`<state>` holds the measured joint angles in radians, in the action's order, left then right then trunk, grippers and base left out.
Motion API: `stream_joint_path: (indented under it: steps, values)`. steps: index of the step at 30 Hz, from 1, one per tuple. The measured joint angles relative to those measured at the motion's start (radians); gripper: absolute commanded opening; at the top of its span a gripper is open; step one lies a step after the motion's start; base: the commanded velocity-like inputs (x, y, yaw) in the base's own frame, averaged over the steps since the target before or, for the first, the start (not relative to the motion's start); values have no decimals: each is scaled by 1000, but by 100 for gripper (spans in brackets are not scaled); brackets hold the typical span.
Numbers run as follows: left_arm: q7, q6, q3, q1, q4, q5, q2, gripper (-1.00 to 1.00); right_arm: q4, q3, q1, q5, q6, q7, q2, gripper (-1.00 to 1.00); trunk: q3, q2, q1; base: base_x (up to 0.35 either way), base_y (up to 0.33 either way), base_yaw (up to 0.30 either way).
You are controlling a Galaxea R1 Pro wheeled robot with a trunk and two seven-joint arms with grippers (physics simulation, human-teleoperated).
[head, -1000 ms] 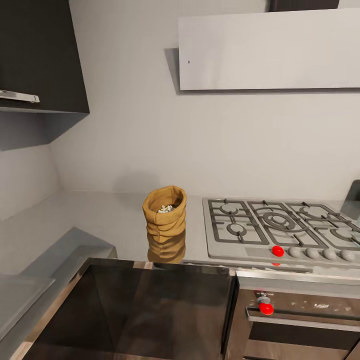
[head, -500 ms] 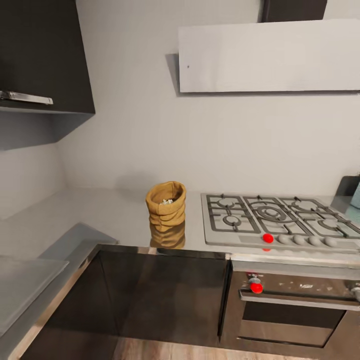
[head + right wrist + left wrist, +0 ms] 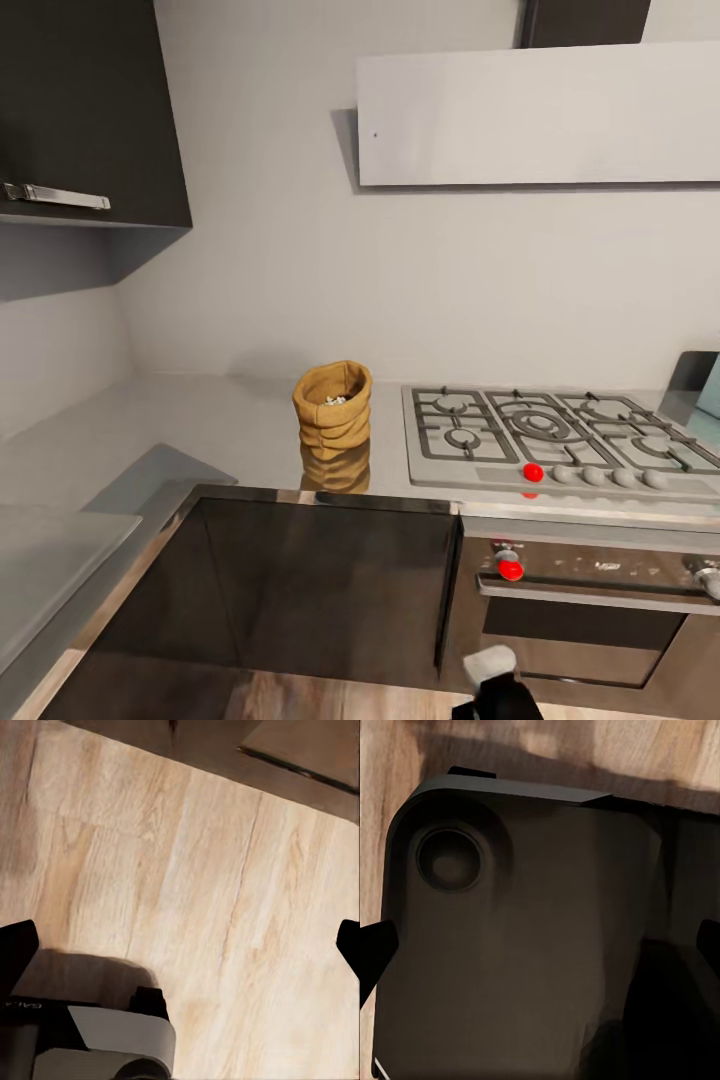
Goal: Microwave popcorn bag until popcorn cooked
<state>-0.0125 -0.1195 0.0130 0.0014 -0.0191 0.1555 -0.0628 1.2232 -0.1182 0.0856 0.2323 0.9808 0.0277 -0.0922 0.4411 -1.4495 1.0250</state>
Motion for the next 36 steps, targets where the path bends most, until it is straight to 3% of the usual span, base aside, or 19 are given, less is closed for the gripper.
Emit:
stream_joint_path:
  steps: [3,6,9,14,19,24,28,31,35,36]
  values:
    - [0,0,0,0,0,0,-1,100,187,-36,1,-3,62,-4,-6,100,0,0,0,0,0,0]
    - [0,0,0,1,0,0,0,100,276,-83,23,0,62,-7,-41,100,0,0,0,0,0,0]
    - [0,0,0,0,0,0,0,100,287,-90,88,7,62,-7,-66,100,0,0,0,0,0,0]
    - [0,0,0,0,0,0,-1,100,287,-89,234,1,62,-7,-82,100,0,0,0,0,0,0]
    - [0,0,0,0,0,0,-1,100,285,-82,406,1,62,-6,-82,100,0,0,0,0,0,0]
    - [0,0,0,0,0,-1,-1,100,281,-78,514,1,62,-3,-82,100,0,0,0,0,0,0]
    - [0,0,0,0,0,0,-1,100,250,-37,636,-1,62,-1,-82,100,0,0,0,0,0,0]
    - [0,0,0,0,0,0,-1,100,132,4,751,-3,62,-2,-82,100,0,0,0,0,0,0]
    - [0,0,0,0,0,0,0,100,-105,109,921,-4,62,-2,-82,100,0,0,0,0,0,0]
    - [0,0,0,0,0,0,0,100,-164,154,959,0,63,-1,-81,100,0,0,0,0,0,0]
